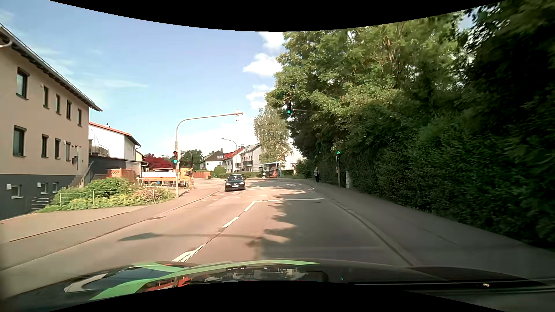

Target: Follow the waypoints while adhering to traffic rules and regulations

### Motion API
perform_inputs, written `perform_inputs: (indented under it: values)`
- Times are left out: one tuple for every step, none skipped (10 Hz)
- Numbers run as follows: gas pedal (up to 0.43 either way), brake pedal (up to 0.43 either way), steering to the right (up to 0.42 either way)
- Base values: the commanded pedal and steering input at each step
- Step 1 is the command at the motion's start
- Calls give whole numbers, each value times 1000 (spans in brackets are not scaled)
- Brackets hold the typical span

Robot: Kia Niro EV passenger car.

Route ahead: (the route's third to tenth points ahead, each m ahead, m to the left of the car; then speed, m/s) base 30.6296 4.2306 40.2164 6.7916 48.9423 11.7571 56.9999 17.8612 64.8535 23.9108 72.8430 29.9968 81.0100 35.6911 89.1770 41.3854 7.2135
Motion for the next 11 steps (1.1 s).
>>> perform_inputs:
  values:
    - [260,0,18]
    - [220,0,10]
    - [197,0,10]
    - [169,0,8]
    - [169,0,5]
    - [169,0,0]
    - [177,0,-3]
    - [197,0,-4]
    - [197,0,-4]
    - [177,0,-5]
    - [130,0,-11]
